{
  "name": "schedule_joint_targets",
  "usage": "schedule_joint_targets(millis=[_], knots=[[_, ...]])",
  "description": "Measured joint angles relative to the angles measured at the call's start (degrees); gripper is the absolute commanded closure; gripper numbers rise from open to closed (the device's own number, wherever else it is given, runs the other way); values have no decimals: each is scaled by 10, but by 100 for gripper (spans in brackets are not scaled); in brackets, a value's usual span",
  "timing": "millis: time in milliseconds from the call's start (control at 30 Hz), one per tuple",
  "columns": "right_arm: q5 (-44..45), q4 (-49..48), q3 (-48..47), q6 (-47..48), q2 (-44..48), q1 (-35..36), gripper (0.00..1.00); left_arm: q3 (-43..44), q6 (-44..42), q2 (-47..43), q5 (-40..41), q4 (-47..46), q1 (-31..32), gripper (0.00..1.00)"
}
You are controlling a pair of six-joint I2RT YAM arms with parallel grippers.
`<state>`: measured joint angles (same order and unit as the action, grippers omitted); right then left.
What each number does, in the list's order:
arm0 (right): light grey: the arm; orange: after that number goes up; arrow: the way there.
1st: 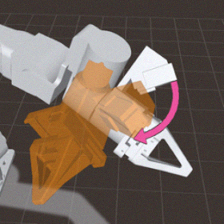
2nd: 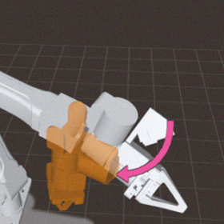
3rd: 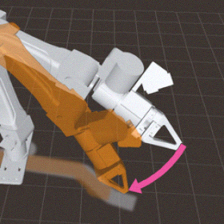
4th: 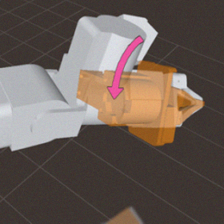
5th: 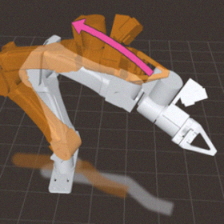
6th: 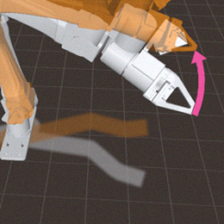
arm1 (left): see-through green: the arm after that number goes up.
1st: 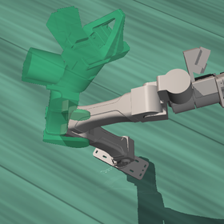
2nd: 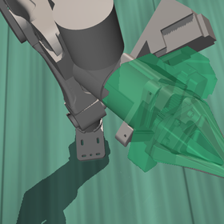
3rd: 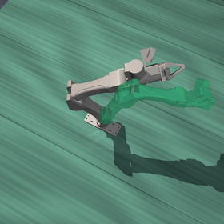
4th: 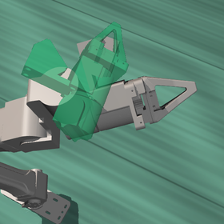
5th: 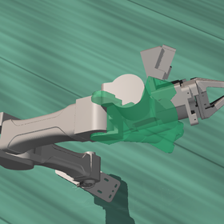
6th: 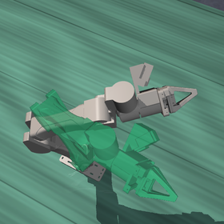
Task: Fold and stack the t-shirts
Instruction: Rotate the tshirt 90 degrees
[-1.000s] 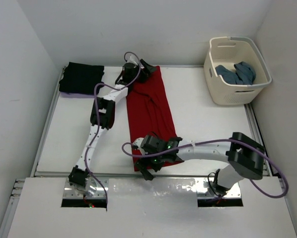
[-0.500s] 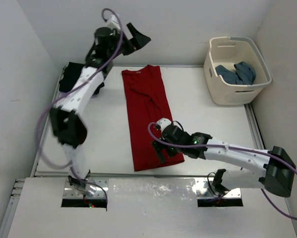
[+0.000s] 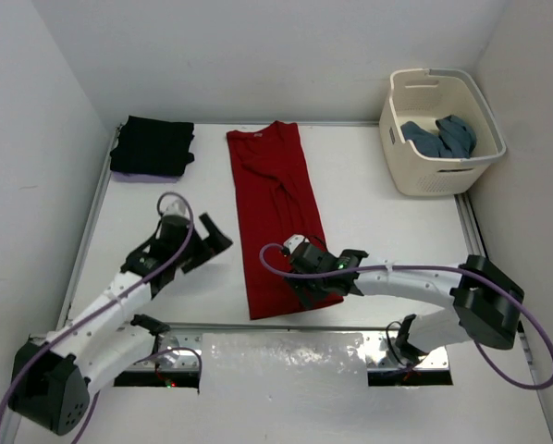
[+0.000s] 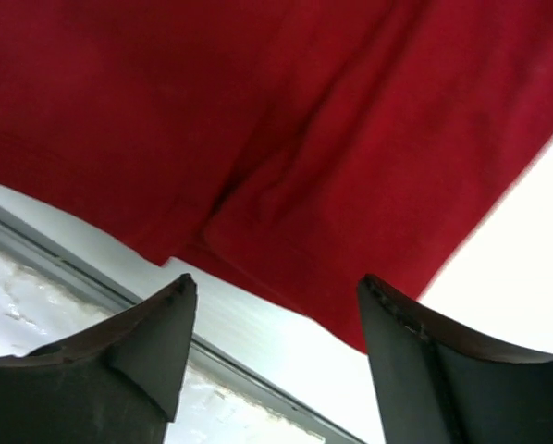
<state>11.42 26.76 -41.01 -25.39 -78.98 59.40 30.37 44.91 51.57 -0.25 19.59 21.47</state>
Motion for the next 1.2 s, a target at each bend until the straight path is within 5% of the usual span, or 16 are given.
schedule_joint_targets(millis=[233, 400, 733, 800, 833, 1200], knots=[[-29, -35, -23, 10, -54, 17, 46, -95, 35, -152, -5, 77, 8, 0], [-24, -42, -24, 9, -77, 17, 58, -94, 34, -141, -4, 89, 8, 0], [-12, -53, -24, -1, -101, 17, 66, -94, 29, -96, -4, 90, 8, 0], [-13, -59, -24, -1, -102, 17, 75, -94, 29, -96, -4, 89, 8, 0], [-14, -61, -24, -1, -103, 17, 99, -94, 29, -96, -4, 89, 8, 0], [-27, -73, -16, -5, -74, 17, 100, -94, 19, -94, -5, 89, 8, 0]])
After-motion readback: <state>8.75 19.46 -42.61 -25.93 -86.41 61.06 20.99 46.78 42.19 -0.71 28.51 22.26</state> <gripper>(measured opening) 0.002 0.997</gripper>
